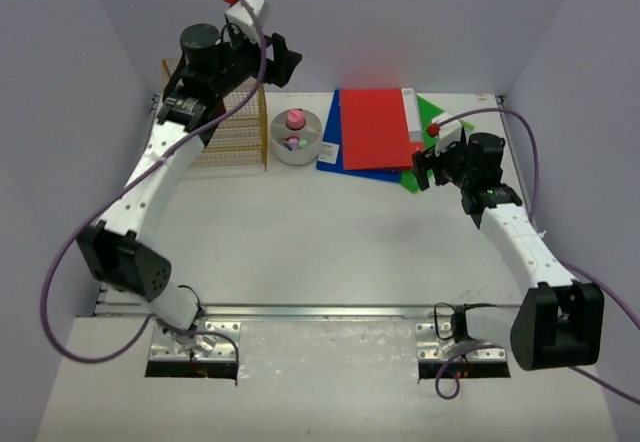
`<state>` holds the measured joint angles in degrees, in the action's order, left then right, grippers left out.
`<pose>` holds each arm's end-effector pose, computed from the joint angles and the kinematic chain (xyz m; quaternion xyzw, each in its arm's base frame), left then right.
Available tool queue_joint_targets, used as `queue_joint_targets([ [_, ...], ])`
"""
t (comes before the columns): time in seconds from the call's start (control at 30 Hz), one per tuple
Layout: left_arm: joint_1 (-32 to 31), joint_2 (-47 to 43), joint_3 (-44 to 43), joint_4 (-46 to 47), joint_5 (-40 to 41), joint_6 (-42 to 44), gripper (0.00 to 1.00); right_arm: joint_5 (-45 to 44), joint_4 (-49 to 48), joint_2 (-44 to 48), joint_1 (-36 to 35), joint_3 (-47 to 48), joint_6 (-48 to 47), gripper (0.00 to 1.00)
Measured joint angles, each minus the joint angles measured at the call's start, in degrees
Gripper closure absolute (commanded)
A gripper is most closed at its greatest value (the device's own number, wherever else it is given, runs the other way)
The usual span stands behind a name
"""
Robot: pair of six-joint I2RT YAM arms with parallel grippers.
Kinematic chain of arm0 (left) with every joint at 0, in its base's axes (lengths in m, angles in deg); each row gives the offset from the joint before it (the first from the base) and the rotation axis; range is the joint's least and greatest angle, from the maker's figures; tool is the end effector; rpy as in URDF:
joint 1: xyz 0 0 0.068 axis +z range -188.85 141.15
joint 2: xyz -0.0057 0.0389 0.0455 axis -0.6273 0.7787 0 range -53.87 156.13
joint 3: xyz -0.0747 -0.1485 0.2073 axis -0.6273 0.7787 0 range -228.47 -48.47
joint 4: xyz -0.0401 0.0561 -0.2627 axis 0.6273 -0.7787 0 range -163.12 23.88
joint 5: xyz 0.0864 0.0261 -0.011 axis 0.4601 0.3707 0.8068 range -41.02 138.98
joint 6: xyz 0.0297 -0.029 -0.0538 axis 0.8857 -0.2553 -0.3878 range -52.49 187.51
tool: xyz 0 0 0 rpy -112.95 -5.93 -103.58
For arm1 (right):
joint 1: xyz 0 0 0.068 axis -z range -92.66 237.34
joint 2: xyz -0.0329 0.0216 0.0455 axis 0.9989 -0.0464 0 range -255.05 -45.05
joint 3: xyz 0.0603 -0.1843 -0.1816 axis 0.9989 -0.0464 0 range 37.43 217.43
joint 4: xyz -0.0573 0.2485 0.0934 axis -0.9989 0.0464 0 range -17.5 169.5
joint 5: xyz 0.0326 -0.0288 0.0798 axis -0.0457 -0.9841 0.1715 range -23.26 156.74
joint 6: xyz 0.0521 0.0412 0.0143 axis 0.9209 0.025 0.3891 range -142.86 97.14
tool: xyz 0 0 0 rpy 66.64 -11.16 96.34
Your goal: Organize the desk
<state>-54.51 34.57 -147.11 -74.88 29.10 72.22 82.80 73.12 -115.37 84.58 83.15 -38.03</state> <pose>0.3603 -0.1202 0.4776 0.2432 0.6550 -0.1872 0.6905 0.3045 0.0298 0.2494 -0.2042 0.8143 0.0599 0.5401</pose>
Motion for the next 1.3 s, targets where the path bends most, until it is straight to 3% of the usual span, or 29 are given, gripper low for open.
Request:
queue_joint_targets([
  [0.2, 0.00, -18.45, 16.02, -0.34, -6.09, -0.90, 0.30, -2.84, -2.63, -9.86, 0.00, 0.43, -19.09, 0.39],
  [0.47, 0.00, -26.54, 32.06, -7.12, -5.28, -0.41, 0.29, -6.90, -10.45, -24.17, 0.06, 4.28, -28.99, 0.43],
  [0.67, 0.00, -28.39, 34.04, -8.20, -3.36, -0.40, 0.29, -2.65, -17.12, -28.51, 0.41, 3.20, -35.46, 0.33],
  [0.77, 0.00, -28.60, 34.13, -7.97, -2.62, -0.41, 0.28, 1.62, -18.80, -29.05, 0.52, 1.52, -39.61, 0.23],
  [1.0, 0.00, -28.64, 36.32, -6.70, -1.16, -0.46, 0.28, 9.36, -25.60, -32.78, 0.38, -0.41, -46.68, 0.19],
  [1.3, 0.00, -28.41, 39.28, -5.87, -0.34, -0.46, 0.28, 13.24, -33.02, -37.47, 0.25, -1.95, -55.04, 0.17],
])
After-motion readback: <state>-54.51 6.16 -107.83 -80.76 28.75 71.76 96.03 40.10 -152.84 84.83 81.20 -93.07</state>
